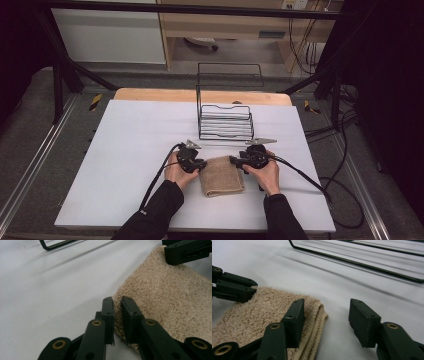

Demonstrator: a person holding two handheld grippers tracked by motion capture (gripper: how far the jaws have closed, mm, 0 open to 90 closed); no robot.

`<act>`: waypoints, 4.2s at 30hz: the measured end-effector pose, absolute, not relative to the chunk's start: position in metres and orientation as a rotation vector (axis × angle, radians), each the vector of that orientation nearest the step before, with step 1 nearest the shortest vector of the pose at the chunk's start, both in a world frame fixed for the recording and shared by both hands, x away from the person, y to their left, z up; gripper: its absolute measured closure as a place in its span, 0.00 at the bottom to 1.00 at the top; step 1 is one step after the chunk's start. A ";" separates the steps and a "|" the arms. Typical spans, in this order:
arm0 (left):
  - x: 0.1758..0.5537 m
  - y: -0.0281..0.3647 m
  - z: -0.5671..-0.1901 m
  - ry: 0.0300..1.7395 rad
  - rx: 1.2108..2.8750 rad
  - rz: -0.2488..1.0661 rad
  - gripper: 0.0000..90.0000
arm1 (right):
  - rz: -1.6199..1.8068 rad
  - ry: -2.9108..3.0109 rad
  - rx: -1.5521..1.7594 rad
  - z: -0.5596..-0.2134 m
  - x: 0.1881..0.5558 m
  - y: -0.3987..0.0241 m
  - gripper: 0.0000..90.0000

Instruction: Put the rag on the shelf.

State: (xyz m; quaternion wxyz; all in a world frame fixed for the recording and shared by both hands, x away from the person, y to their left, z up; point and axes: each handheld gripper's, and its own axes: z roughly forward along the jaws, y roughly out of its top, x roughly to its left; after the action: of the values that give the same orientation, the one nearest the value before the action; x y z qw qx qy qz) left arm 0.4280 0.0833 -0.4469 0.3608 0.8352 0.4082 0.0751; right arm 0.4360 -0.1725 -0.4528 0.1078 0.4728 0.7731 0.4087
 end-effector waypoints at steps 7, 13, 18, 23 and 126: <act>0.429 0.084 -0.447 1.048 2.152 0.187 0.89 | 1.231 2.313 1.396 -0.455 0.436 -0.171 0.62; 0.430 0.085 -0.447 1.051 2.151 0.172 0.89 | 1.230 2.340 1.416 -0.455 0.436 -0.167 0.76; 0.430 0.085 -0.447 1.040 2.151 0.175 0.88 | 1.170 2.381 1.427 -0.452 0.437 -0.161 0.87; 0.431 0.086 -0.447 1.030 2.145 0.165 0.89 | 1.173 2.383 1.484 -0.450 0.438 -0.161 0.91; 0.402 0.105 -0.284 0.733 1.715 0.430 0.95 | 1.657 1.883 1.108 -0.290 0.384 -0.181 0.93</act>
State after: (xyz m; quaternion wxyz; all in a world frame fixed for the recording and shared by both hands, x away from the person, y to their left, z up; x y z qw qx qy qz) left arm 0.4018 0.1048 -0.2845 0.5760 0.7325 0.3131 0.1835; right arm 0.3841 -0.1815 -0.2898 0.1984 0.3962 0.6732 0.5921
